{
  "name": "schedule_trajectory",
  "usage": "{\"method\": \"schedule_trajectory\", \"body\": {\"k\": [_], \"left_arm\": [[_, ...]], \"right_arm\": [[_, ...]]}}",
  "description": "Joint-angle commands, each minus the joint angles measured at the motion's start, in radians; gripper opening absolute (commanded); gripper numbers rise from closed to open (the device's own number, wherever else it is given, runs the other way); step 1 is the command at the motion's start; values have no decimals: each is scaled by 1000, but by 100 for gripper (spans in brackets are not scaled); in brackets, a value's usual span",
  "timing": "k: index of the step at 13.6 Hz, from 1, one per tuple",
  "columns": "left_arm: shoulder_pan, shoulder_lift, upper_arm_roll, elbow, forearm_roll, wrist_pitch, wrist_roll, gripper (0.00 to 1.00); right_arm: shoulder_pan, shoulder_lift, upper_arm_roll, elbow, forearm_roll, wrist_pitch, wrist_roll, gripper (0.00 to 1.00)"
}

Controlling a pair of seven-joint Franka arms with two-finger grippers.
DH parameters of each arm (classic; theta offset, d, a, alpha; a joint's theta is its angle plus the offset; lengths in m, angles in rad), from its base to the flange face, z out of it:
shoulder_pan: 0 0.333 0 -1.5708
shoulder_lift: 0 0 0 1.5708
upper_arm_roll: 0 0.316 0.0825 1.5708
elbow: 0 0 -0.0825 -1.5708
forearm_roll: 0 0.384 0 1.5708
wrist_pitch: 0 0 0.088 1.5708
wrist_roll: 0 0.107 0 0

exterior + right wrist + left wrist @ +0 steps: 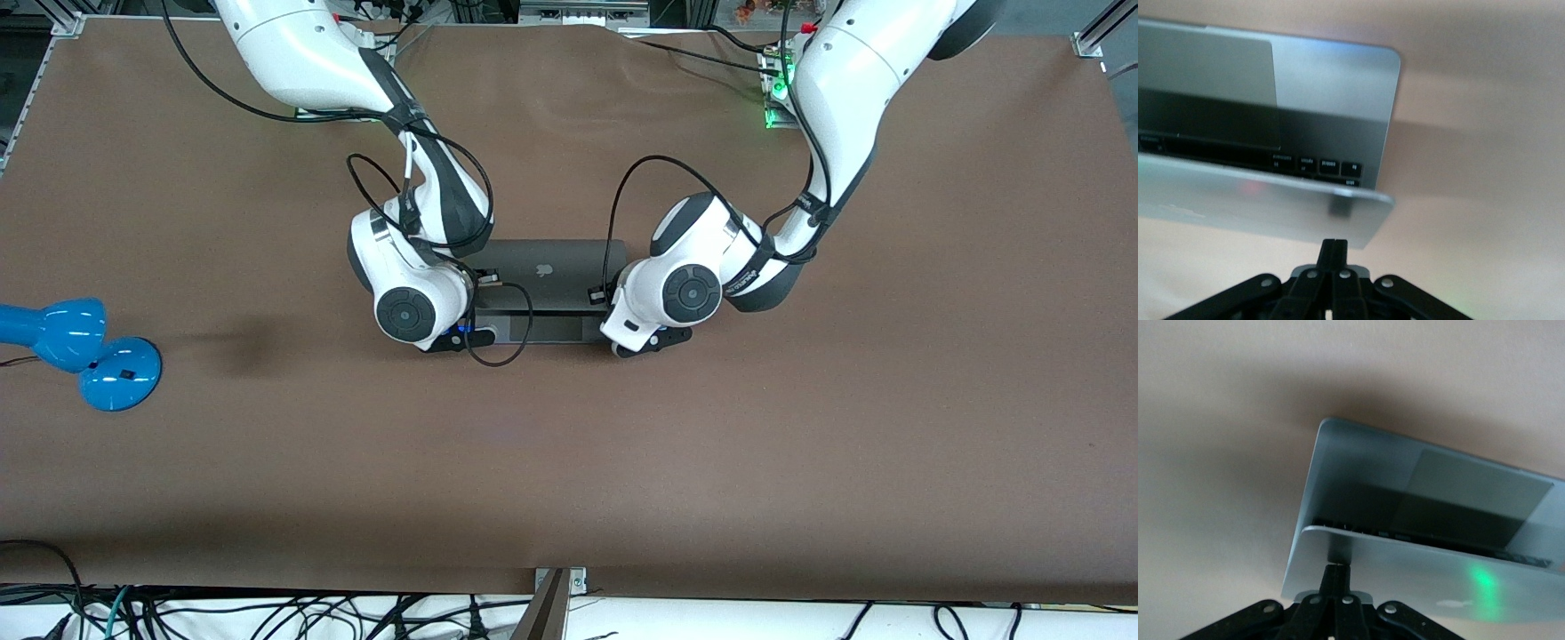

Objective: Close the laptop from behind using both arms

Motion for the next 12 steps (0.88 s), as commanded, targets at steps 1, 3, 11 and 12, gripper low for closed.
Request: {"method": "schedule_trajectory", "body": {"k": [1, 3, 11, 12], "left_arm": [[-75, 47, 66, 83, 23, -11, -23, 0], [-73, 60, 68, 86, 23, 8, -21, 0], [-73, 99, 74, 86, 25, 74, -18, 0], [-75, 106, 74, 86, 26, 90, -17, 0]], "right_arm": [[-5, 49, -1, 30, -8, 47, -14, 0], [-5, 69, -1, 30, -9, 73, -14, 0], [-5, 147, -1, 32, -35, 205, -22, 0], [-5, 156, -1, 32, -49, 219, -22, 0]]}}
